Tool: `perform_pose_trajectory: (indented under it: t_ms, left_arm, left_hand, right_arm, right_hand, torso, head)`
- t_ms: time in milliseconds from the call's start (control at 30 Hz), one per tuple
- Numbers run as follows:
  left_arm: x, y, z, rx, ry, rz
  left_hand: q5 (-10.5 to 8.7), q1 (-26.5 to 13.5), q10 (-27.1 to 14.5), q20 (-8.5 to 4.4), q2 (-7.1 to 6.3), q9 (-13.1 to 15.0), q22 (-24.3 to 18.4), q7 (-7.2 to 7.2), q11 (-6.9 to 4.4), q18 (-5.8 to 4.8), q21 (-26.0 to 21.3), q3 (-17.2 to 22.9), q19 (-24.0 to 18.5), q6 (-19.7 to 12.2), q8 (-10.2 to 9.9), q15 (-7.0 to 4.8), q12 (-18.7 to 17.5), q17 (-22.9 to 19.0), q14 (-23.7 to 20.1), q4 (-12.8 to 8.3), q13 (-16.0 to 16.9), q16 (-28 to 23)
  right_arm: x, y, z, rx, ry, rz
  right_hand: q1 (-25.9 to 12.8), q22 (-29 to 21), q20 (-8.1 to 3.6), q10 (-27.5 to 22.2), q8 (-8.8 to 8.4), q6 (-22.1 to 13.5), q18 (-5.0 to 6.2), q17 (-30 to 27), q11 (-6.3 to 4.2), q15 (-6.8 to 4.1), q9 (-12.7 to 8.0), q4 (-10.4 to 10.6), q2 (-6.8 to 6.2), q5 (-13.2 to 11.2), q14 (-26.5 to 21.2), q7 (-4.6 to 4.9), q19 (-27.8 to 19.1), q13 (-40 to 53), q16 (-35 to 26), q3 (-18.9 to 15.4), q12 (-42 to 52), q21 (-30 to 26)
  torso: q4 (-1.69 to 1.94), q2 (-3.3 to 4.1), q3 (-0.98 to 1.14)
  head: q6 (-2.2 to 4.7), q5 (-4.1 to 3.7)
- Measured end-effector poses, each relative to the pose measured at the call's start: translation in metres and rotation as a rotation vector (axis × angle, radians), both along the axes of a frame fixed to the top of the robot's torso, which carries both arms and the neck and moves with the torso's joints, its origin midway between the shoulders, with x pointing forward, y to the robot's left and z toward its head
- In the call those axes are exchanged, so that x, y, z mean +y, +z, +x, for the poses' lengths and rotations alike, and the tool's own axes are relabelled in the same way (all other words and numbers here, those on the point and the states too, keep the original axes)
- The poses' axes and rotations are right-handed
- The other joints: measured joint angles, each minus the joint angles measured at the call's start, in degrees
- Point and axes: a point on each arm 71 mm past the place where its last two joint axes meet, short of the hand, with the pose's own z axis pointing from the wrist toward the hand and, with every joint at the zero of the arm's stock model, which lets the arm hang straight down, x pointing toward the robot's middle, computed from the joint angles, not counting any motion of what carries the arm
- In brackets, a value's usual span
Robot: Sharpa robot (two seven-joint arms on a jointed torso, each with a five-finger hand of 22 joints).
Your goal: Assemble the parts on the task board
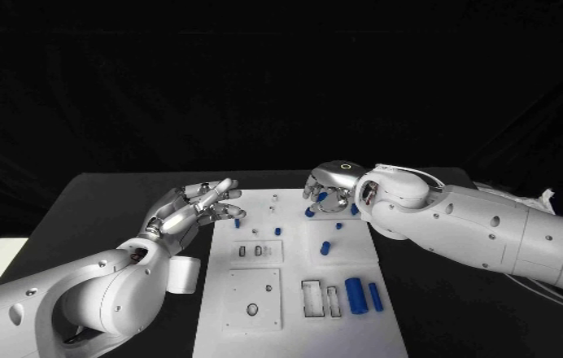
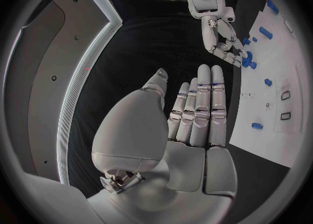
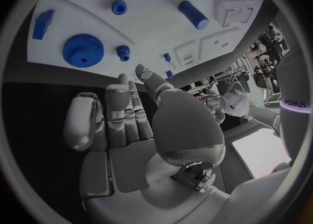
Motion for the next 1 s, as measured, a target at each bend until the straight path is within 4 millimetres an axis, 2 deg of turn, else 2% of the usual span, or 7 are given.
perform_pose_trajectory:
  t_ms: [33,200,267,567,733,1000]
  left_arm:
    - [0.0001,0.0000,0.0000,0.001,0.000,0.000]
    - [0.0002,-0.0002,0.0004,0.006,-0.001,-0.001]
    - [-0.0001,-0.0004,0.0007,0.009,-0.002,-0.002]
    - [-0.0008,-0.0010,0.0007,0.018,-0.007,-0.003]
    - [-0.0008,-0.0011,0.0003,0.022,-0.008,-0.003]
    - [-0.0013,-0.0012,-0.0002,0.027,-0.011,-0.003]
  left_hand:
    - [0.00,-0.18,0.00,0.00,0.18,0.00,0.00,0.00,0.00,0.01,0.00,-0.12,0.00,0.00,0.00,0.00,0.00,0.03,0.00,0.12,0.00,0.00]
    - [0.00,-0.23,-0.12,0.21,0.23,0.00,0.00,0.21,0.12,0.00,0.00,-0.33,-0.21,-0.21,-0.28,0.20,-0.32,0.15,-0.20,0.01,-0.05,-0.24]
    - [0.01,-0.23,-0.21,0.21,0.23,0.00,0.00,0.21,0.20,0.00,0.00,-0.33,-0.20,-0.21,-0.28,0.13,-0.32,0.22,-0.27,0.01,-0.05,-0.37]
    - [0.01,-0.47,-0.21,0.41,0.47,0.01,-0.01,0.21,0.20,0.00,0.00,-0.49,-0.41,-0.21,-0.51,0.20,-0.53,0.31,-0.60,-0.14,-0.05,-0.62]
    - [0.01,-0.45,-0.21,0.41,0.45,0.01,-0.01,0.21,0.20,0.00,0.00,-0.49,-0.41,-0.21,-0.51,0.20,-0.77,0.37,-0.60,-0.14,-0.05,-0.84]
    - [0.01,-0.45,-0.21,0.21,0.45,0.01,-0.01,0.20,0.20,0.00,0.00,-0.49,-0.61,-0.21,-0.50,0.20,-0.87,0.37,-0.60,-0.14,-0.04,-0.84]
  right_arm:
    - [-0.0001,-0.0001,0.0001,-0.002,-0.002,-0.008]
    - [0.0002,-0.0005,0.0000,-0.011,-0.007,-0.041]
    - [0.0008,-0.0007,0.0000,-0.012,-0.008,-0.051]
    - [0.0023,-0.0032,0.0029,-0.008,-0.014,-0.085]
    - [0.0014,-0.0052,0.0049,0.001,-0.020,-0.098]
    - [0.0020,-0.0076,0.0075,0.014,-0.024,-0.113]
  right_hand:
    - [0.01,0.88,0.00,0.00,0.00,0.00,0.00,1.32,0.00,0.00,0.02,0.09,-0.44,0.00,0.00,0.00,0.00,0.00,1.20,0.09,0.00,0.68]
    - [-0.29,3.31,0.04,0.00,0.00,0.00,0.00,4.63,0.00,0.00,0.08,0.73,-0.74,-0.29,0.00,0.00,0.04,0.00,4.25,0.06,0.00,2.46]
    - [-0.05,4.40,0.33,0.00,0.00,0.00,-0.88,4.87,0.00,0.00,0.08,0.89,-0.97,-0.46,0.00,0.00,0.33,-0.01,4.52,0.21,0.00,3.18]
    - [0.29,4.99,0.33,-1.73,0.00,-0.78,-0.88,4.59,0.16,0.00,0.04,1.52,-1.32,-1.01,-0.01,0.15,0.33,-0.19,4.84,0.52,0.00,3.54]
    - [0.30,4.98,0.32,-2.23,0.00,-0.78,-0.88,4.51,0.44,0.20,0.00,1.86,-1.31,-1.01,0.19,0.15,0.33,-0.22,5.07,0.86,0.00,3.78]
    - [1.05,4.98,0.53,-2.46,0.00,-0.79,-0.88,4.51,0.21,0.20,0.00,2.63,-0.56,-2.59,0.19,0.15,0.12,-0.21,5.31,1.64,0.00,3.78]
  torso:
    - [0.03,0.04,0.01]
    - [0.19,0.27,0.03]
    - [0.22,0.38,0.05]
    - [0.39,0.78,0.08]
    - [0.44,0.97,0.07]
    - [0.70,1.37,0.01]
  head:
    - [0.03,-0.01]
    - [0.15,-0.07]
    - [0.21,-0.12]
    - [0.20,-0.18]
    - [0.12,-0.09]
    - [0.20,-0.36]
